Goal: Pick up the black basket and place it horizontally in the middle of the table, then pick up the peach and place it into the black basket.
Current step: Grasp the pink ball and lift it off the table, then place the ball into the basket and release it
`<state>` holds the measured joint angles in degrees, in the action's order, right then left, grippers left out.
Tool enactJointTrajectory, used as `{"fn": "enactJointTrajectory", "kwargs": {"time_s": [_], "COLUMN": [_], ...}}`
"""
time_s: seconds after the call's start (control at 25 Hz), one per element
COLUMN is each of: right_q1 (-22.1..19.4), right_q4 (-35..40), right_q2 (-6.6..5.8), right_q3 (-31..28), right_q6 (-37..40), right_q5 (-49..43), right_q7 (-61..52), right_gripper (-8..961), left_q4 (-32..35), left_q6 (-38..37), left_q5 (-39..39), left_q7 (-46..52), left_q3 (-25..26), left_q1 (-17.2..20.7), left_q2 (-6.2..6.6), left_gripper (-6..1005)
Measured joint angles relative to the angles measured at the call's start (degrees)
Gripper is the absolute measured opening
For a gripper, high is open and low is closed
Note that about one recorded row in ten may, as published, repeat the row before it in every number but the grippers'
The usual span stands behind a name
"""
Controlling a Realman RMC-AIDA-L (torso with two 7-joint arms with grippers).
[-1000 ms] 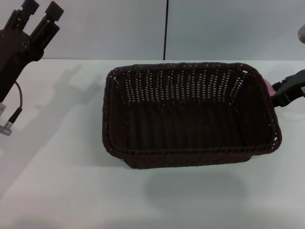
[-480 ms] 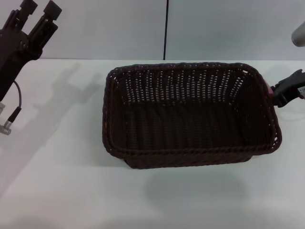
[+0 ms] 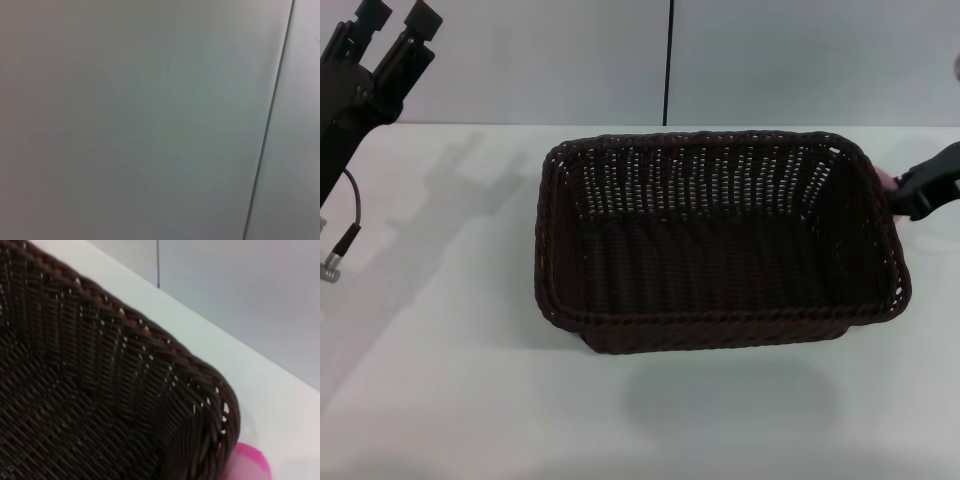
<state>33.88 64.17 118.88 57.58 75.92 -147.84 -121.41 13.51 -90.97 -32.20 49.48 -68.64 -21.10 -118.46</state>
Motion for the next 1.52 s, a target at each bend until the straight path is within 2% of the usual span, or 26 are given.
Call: {"fn": "enactJointTrajectory", "kwargs": {"time_s": [0.4, 0.52, 0.56, 0.6, 0.64, 0.72, 0.84, 1.0, 1.16, 1.24, 1.52], "right_q1": [-3.0, -4.9, -6.3, -6.3, -7.7, -8.3, -9.5, -8.1, -5.1, -2.8, -1.1], "right_q4": [9.5, 15.0, 19.4, 19.4, 24.3, 26.0, 28.5, 26.6, 20.7, 14.5, 9.2], "right_q2": [-0.04, 0.05, 0.2, 0.2, 0.3, 0.3, 0.03, -0.22, -0.12, -0.04, -0.02], "right_q3": [-2.4, -2.5, -2.5, -2.5, -2.5, -2.5, -2.4, -1.0, 2.7, 4.5, 5.1], "right_q6": [5.4, 6.1, 6.5, 6.5, 7.2, 7.4, 8.5, 10.1, 10.2, 8.8, 8.3], "right_q5": [-0.1, 0.1, 1.2, 1.2, 4.9, 7.1, 20.2, 25.5, 26.3, 26.6, 27.0], "right_q7": [-1.9, -3.9, -5.3, -5.3, -6.8, -7.1, -7.3, -6.5, -5.7, -5.4, -4.7], "right_gripper": [154, 112, 103, 94, 85, 67, 57, 45, 32, 56, 142], "left_q4": [0.1, 0.0, 0.0, 0.0, 0.0, 0.0, -0.1, -0.2, -0.3, -0.5, -0.7], "left_q6": [-0.5, -0.6, -0.8, -0.8, -0.8, -1.1, -1.1, -1.2, -1.2, -1.2, -1.2], "left_q5": [0.5, 0.5, 0.5, 0.5, 0.5, 0.5, 0.5, 0.5, 0.5, 0.5, 0.5], "left_q7": [0.1, 0.2, 0.2, 0.2, 0.2, 0.2, 0.2, 0.2, 0.2, 0.2, 0.2], "left_q3": [0.0, 0.0, 0.0, 0.0, 0.0, 0.0, 0.0, 0.0, 0.0, 0.0, 0.0], "left_q1": [0.0, 0.0, 0.3, 0.3, 0.3, 0.5, 0.6, 0.7, 0.9, 1.0, 1.2], "left_q2": [-0.01, -0.01, -0.02, -0.02, -0.02, -0.01, -0.02, -0.1, -0.1, -0.1, -0.1], "left_gripper": [813, 813, 813, 813, 813, 813, 813, 813, 813, 813, 813]}}
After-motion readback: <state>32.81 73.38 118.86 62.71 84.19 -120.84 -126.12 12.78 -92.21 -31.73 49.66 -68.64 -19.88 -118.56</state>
